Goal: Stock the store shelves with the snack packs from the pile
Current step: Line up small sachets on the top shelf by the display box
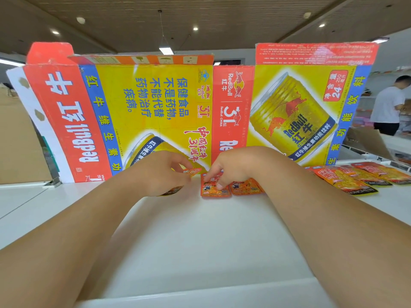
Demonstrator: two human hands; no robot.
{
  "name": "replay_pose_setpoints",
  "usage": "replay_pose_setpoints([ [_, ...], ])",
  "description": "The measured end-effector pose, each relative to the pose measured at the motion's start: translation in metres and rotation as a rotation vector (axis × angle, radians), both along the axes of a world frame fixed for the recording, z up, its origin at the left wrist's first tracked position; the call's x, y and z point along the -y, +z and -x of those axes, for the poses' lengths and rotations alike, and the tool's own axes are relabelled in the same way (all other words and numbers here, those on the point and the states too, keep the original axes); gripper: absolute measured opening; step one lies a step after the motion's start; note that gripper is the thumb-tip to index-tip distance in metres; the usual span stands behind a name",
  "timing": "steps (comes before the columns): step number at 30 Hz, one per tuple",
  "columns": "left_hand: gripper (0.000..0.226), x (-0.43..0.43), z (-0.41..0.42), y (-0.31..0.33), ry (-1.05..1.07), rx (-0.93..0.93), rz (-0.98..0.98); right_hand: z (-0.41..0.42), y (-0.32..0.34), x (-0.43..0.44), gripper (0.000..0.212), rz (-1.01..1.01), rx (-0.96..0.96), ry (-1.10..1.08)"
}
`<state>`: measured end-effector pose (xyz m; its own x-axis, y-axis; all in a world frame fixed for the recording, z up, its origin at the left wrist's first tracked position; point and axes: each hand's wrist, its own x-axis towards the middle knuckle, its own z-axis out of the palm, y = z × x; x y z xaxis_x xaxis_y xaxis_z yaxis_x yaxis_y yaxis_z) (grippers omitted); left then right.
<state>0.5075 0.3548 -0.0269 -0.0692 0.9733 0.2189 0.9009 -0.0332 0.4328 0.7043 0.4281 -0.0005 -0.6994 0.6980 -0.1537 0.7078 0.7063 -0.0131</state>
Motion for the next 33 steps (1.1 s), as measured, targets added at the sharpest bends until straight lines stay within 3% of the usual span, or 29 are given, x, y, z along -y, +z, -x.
replay_pose_setpoints([
  [14, 0.021, 0.003, -0.004, 0.003, -0.013, 0.017, 0.009, 0.003, -0.003, -0.005, 0.050, -0.009, 0.012, 0.001],
  [17, 0.023, 0.004, -0.005, 0.003, -0.006, 0.028, -0.016, 0.002, -0.002, -0.002, 0.037, -0.003, -0.128, -0.005],
  [21, 0.031, 0.003, -0.008, 0.001, 0.032, 0.042, -0.107, 0.008, 0.003, 0.003, 0.014, 0.058, -0.451, -0.008],
  [27, 0.017, 0.003, -0.012, 0.005, 0.002, 0.147, -0.304, 0.013, 0.005, 0.007, 0.016, 0.108, -0.626, -0.107],
  [33, 0.032, 0.003, -0.011, 0.012, -0.053, 0.425, -0.377, 0.012, 0.006, 0.004, 0.039, 0.068, -0.722, -0.201],
])
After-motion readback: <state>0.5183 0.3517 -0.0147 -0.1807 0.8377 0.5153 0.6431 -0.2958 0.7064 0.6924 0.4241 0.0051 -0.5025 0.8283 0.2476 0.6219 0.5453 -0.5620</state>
